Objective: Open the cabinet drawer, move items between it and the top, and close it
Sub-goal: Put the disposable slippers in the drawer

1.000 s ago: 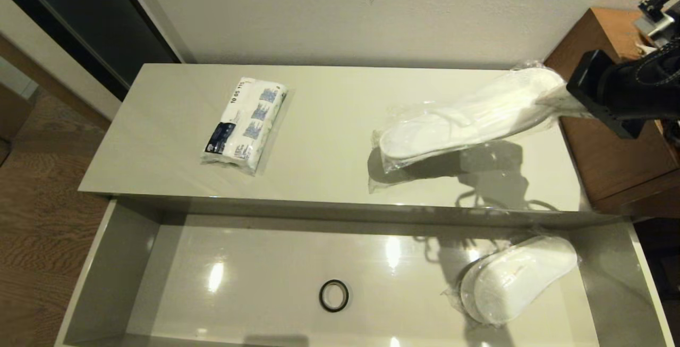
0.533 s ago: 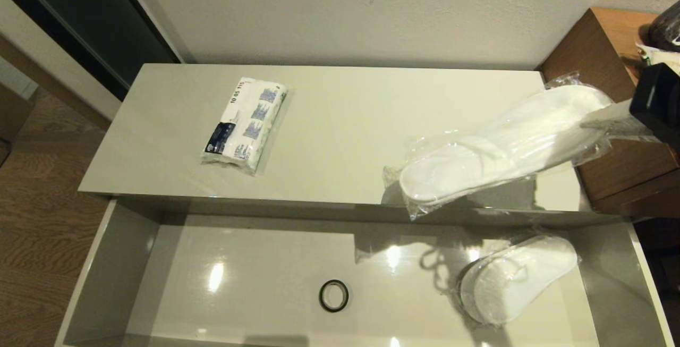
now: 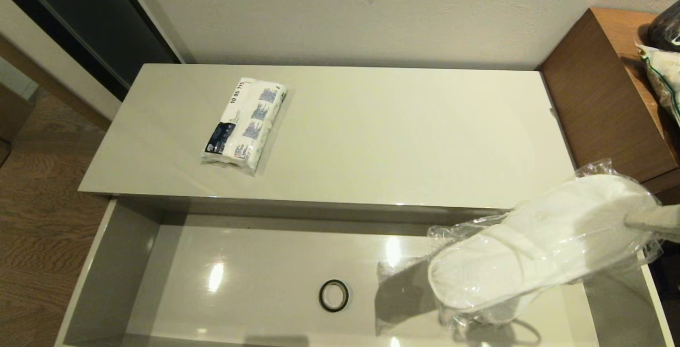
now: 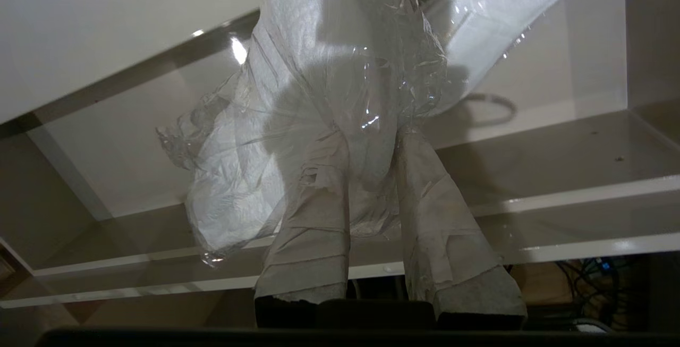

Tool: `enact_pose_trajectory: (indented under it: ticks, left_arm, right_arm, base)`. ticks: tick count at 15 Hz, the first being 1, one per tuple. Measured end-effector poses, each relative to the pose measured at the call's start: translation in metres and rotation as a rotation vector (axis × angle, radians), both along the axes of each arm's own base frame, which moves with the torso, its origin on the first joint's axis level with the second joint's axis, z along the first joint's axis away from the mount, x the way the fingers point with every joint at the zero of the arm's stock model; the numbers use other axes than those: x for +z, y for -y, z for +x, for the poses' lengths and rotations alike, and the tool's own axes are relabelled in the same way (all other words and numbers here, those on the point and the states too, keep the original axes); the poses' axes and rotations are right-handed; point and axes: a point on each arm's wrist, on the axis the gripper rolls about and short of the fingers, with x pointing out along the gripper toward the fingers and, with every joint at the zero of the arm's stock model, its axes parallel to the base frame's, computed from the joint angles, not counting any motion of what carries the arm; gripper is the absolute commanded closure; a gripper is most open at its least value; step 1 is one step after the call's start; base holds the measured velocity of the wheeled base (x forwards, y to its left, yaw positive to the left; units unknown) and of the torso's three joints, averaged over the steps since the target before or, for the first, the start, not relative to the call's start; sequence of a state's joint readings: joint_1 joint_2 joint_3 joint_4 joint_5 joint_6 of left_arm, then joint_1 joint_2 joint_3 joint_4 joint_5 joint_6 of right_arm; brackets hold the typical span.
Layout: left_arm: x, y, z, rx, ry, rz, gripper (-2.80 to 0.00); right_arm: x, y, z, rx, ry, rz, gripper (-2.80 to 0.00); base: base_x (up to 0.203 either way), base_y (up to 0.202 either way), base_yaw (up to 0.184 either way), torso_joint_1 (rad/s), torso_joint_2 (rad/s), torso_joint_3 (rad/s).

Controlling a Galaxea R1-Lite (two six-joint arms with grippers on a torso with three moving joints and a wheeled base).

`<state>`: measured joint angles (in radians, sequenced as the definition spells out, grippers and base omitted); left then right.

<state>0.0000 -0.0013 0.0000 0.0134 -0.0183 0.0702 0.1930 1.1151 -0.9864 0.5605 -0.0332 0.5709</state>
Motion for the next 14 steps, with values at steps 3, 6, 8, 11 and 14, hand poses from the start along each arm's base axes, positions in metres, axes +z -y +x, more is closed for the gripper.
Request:
enact_pose_trajectory:
  ticks: [3,6,8,11,14]
  left_arm:
    - [0.0,0.0,0.0,0.0,0.0,0.0,0.0]
    - [0.0,0.0,0.0,0.0,0.0,0.0,0.0]
    - [0.0,0.0,0.0,0.0,0.0,0.0,0.0]
    - [0.0,0.0,0.0,0.0,0.0,0.0,0.0]
    - [0.0,0.0,0.0,0.0,0.0,0.0,0.0]
  right_arm:
    - [-0.029,0.003,-0.001,-0.016,-0.03,0.0,0.0]
    - [-0.055,0.003,0.019,-0.032,-0.018,0.004,0.0]
    - [-0.071,0.002,0.035,-0.039,-0.035,0.011,0.0]
    - [-0.089,0.001,0.062,-0.02,-0.044,0.044,0.0]
    - [-0.106,-0.001,0.085,-0.02,-0.067,0.05,0.0]
  base:
    - [0.0,0.0,0.0,0.0,0.0,0.0]
    - [0.0,0.0,0.0,0.0,0.0,0.0]
    - [0.0,0.0,0.0,0.0,0.0,0.0]
    - [0.0,0.0,0.0,0.0,0.0,0.0]
    - [0.0,0.0,0.0,0.0,0.0,0.0]
